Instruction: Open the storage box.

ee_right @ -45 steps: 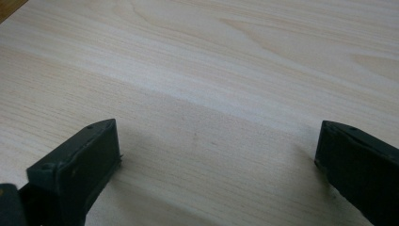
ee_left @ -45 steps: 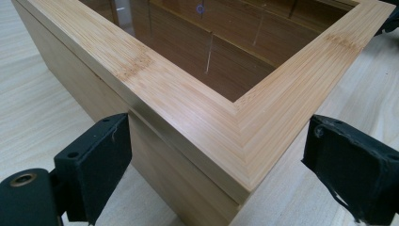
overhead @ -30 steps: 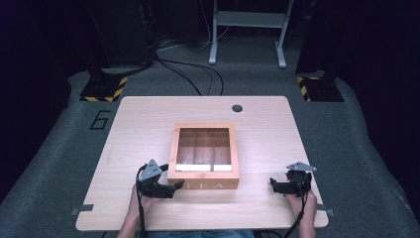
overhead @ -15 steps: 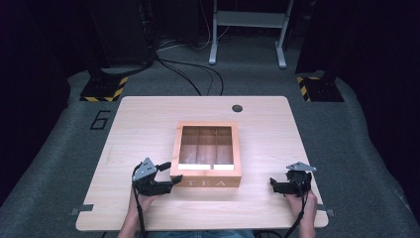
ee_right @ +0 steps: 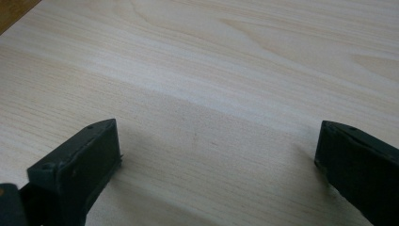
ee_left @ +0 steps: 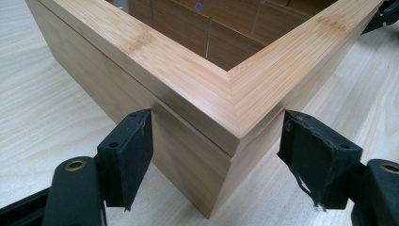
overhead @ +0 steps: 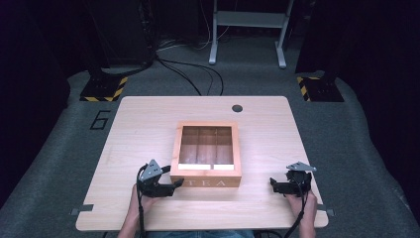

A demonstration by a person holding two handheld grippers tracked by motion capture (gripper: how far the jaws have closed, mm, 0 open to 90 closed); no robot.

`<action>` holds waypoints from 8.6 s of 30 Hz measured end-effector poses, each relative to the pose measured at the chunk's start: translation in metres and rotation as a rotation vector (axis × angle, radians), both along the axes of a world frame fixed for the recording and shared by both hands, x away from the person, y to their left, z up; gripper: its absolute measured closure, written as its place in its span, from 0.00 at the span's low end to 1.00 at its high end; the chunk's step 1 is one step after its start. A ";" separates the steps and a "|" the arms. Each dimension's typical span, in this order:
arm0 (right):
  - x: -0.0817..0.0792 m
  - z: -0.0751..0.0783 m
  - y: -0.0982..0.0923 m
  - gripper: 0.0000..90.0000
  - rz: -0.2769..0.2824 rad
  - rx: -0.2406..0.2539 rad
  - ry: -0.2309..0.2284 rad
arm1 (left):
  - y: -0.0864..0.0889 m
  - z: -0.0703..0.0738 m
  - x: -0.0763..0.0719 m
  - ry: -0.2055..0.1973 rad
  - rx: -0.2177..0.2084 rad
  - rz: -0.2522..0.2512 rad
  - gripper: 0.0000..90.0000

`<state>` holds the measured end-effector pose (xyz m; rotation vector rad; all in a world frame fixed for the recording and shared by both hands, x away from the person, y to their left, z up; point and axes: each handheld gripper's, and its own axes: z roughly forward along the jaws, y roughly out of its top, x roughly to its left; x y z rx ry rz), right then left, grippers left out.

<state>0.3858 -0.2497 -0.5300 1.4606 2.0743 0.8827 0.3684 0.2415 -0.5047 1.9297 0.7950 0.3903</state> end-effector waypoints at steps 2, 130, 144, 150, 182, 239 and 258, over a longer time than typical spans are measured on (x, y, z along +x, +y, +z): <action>0.000 0.000 0.000 0.00 0.000 0.000 0.000 | 0.003 0.001 -0.001 -0.010 -0.024 0.000 0.33; 0.000 0.000 0.000 0.00 -0.003 0.004 -0.001 | -0.033 0.129 0.137 -0.153 -0.030 0.083 0.60; 0.000 0.000 0.000 0.00 0.000 0.004 -0.002 | -0.037 0.135 0.149 -0.172 -0.041 0.096 0.68; 0.000 0.000 0.000 0.00 0.001 0.004 0.001 | -0.040 0.140 0.157 -0.153 -0.029 0.099 0.68; 0.000 0.000 0.000 0.00 0.002 0.004 0.001 | -0.044 0.149 0.168 -0.115 -0.009 0.100 0.69; 0.000 0.000 0.000 0.00 0.001 0.006 0.002 | -0.044 0.153 0.173 -0.098 -0.009 0.091 0.69; 0.000 0.000 0.000 0.00 0.001 0.005 0.002 | -0.044 0.154 0.173 -0.097 -0.004 0.093 0.69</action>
